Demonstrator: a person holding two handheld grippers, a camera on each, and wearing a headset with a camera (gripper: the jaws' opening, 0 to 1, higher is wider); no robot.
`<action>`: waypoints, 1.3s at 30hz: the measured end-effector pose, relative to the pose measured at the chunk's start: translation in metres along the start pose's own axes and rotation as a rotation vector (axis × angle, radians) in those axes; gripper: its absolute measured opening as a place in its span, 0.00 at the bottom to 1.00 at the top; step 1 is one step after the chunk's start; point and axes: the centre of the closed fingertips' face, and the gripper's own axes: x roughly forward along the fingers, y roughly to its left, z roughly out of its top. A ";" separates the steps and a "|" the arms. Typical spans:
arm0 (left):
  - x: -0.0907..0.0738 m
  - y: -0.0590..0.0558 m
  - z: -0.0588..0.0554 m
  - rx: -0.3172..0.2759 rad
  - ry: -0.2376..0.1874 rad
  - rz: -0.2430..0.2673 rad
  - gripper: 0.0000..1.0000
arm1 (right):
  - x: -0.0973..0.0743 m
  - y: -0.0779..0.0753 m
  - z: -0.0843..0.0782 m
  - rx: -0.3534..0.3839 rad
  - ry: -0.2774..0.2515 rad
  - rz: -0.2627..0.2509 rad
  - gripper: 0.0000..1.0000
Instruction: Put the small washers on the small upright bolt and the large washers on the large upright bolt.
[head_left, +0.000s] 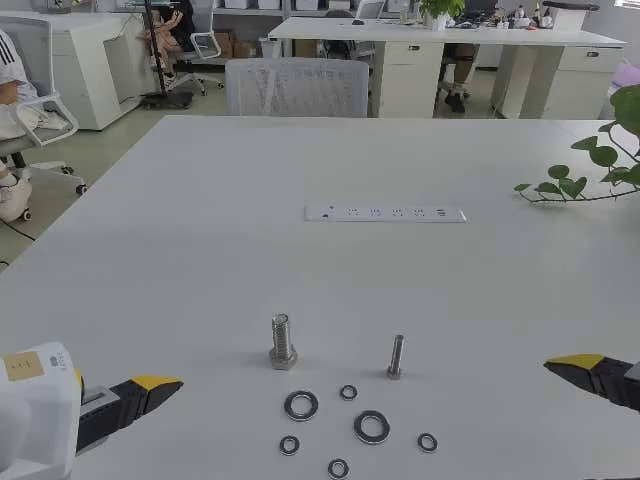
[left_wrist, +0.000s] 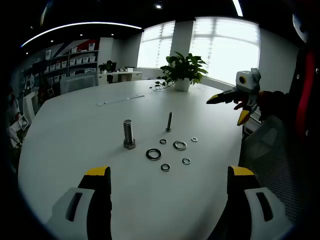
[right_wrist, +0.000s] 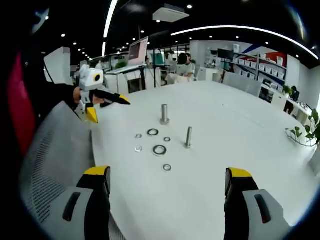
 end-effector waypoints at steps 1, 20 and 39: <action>0.000 0.000 0.000 -0.002 0.000 0.000 0.97 | 0.000 0.000 0.000 0.001 0.000 0.002 0.94; 0.000 0.001 0.001 -0.002 -0.006 0.000 0.96 | 0.001 0.005 0.001 -0.003 0.009 0.004 0.94; 0.002 0.001 -0.002 0.000 0.001 -0.015 0.95 | 0.003 0.010 0.002 -0.010 0.027 0.014 0.93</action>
